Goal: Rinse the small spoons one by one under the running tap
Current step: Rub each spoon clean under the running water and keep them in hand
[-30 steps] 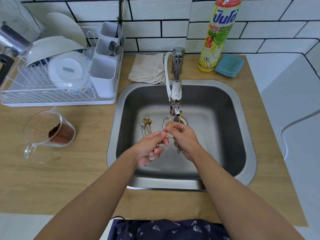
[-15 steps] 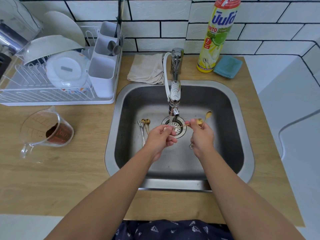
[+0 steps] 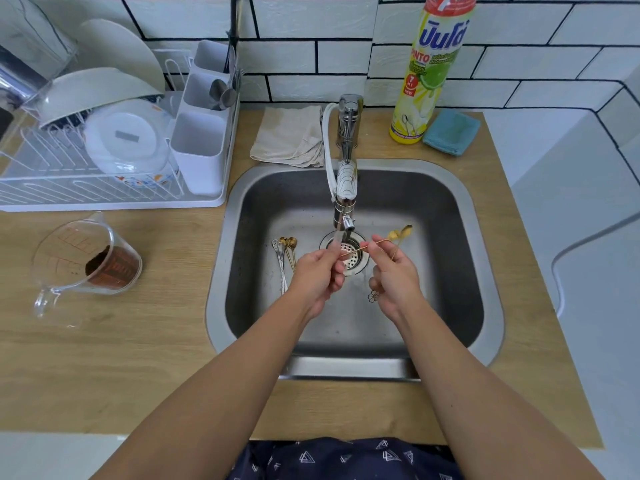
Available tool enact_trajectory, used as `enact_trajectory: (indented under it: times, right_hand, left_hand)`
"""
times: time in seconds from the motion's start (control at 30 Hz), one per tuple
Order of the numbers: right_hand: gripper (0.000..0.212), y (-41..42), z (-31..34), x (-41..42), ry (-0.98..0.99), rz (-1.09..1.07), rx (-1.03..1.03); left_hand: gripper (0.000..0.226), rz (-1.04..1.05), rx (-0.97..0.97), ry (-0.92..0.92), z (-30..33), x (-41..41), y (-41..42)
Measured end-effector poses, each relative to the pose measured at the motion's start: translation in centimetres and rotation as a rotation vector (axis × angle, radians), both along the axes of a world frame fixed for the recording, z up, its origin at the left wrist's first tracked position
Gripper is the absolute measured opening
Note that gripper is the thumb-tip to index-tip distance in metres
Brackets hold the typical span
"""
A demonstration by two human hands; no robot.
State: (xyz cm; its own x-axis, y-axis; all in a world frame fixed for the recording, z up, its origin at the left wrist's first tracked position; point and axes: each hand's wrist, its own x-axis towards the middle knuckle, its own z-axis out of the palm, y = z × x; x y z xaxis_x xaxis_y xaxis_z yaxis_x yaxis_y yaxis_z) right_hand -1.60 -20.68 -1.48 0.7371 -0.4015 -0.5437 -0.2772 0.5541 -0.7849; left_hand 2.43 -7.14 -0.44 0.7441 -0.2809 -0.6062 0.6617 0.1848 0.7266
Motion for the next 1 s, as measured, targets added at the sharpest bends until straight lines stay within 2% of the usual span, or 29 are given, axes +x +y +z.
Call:
enact_trajectory:
  times: [0.1, 0.17, 0.27, 0.43, 0.6, 0.7, 0.77, 0.93, 1.0]
  right_hand:
    - [0.012, 0.4, 0.1, -0.2, -0.016, 0.034, 0.014]
    - [0.014, 0.2, 0.1, -0.2, -0.008, 0.016, 0.011]
    - [0.011, -0.2, 0.1, -0.2, 0.007, 0.025, 0.014]
    - [0.005, 0.8, 0.2, -0.1, -0.005, 0.028, -0.045]
    - [0.010, 0.4, 0.4, 0.2, 0.048, -0.024, -0.086]
    - [0.013, 0.5, 0.6, 0.5, 0.054, -0.020, -0.094]
    - [0.017, 0.8, 0.8, 0.7, 0.052, -0.035, -0.090]
    - [0.023, 0.7, 0.8, 0.8, 0.090, -0.053, -0.104]
    - [0.020, 0.4, 0.7, 0.8, 0.123, -0.032, -0.122]
  left_hand:
    - [0.024, 0.025, -0.020, 0.024, 0.1, 0.1, 0.2]
    - [0.016, -0.007, -0.117, 0.037, 0.3, 0.0, 0.4]
    - [0.019, -0.034, -0.211, 0.050, 0.4, -0.1, 0.8]
    - [0.033, 0.051, -0.022, 0.064, 0.7, 0.8, 0.1]
    - [0.012, -0.161, 0.128, -0.252, 0.4, 0.5, 0.8]
    - [0.019, -0.200, 0.338, -0.415, 0.3, 0.0, 1.0]
    - [0.026, -0.186, 0.392, -0.440, 0.1, -0.3, 1.0]
    - [0.029, -0.174, 0.142, -0.289, 0.1, -1.1, 0.4]
    - [0.029, -0.172, 0.115, -0.288, -0.1, -1.5, 0.3]
